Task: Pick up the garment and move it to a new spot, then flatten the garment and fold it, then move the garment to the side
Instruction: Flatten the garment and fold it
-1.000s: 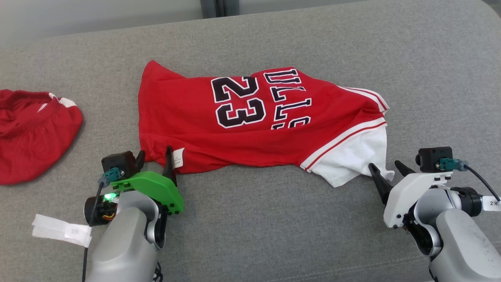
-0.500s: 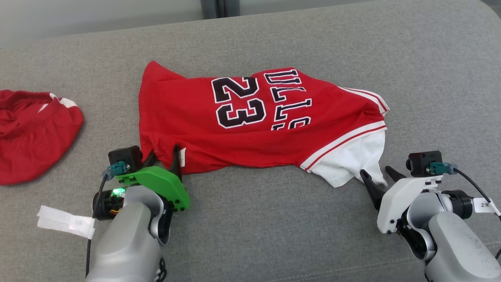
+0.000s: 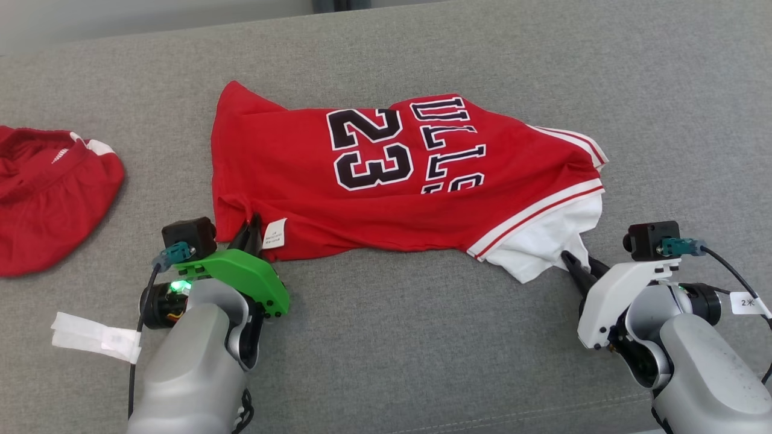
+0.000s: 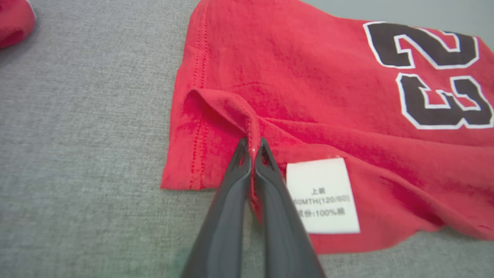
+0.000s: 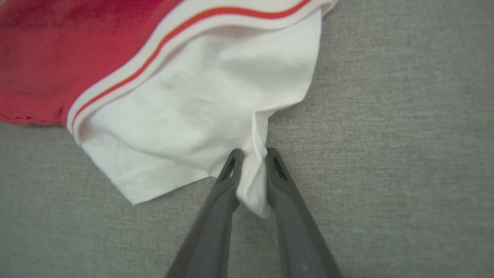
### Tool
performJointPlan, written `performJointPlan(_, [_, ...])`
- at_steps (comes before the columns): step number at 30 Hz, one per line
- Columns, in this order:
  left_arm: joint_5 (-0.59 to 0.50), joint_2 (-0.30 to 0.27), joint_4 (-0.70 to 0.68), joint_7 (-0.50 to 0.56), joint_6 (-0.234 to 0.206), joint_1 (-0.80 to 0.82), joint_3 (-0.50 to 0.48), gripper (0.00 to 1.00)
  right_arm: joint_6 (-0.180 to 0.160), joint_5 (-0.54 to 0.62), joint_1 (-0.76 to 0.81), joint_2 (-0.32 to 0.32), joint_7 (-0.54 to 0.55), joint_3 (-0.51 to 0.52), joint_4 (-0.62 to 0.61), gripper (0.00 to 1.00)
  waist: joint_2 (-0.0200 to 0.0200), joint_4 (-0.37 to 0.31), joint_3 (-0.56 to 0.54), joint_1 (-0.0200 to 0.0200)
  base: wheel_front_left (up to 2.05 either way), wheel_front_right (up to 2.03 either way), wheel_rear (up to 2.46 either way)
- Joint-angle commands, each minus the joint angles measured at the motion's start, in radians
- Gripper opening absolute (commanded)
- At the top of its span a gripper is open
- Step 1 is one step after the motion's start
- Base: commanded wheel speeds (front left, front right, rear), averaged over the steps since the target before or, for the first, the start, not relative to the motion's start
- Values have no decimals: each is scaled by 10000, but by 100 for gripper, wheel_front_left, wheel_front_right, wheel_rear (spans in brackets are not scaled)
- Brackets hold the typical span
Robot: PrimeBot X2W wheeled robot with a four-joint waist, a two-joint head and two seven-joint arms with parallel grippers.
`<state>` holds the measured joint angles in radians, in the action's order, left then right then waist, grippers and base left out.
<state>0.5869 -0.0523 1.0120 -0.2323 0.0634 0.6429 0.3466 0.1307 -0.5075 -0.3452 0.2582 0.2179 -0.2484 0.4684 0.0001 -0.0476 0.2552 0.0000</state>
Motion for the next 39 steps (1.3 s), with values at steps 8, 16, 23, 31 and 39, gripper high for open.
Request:
performJointPlan(8, [751, -11, -975, -314, 450, -26, -389, 0, -2, -354, 184, -16, -1093, 409, -1282, 0, -1, 65, -167, 0, 0, 0, 0])
performJointPlan(16, [1382, -56, -3430, -313, 646, -390, -902, 0, 1, -1230, 244, -61, -1406, 1312, -3882, 0, -1, 3, -494, 0, 0, 0, 0])
performJointPlan(23, [2380, -502, -5706, 485, 673, -401, -949, 0, 1, -1335, -170, 69, -891, 1919, -5344, 0, -1, -11, -741, 0, 0, 0, 0])
performJointPlan(31, [4589, -1060, -8218, 2786, 667, 287, -1320, 0, 3, -1317, -1852, 163, -370, 2330, -6508, 0, -1, -203, -663, 0, 0, 0, 0])
performJointPlan(39, [5903, -1392, -8877, 4299, -225, 1618, -2023, 0, 3, -1123, -4634, 36, 153, 2384, -5512, 0, -1, -599, 351, 0, 0, 0, 0])
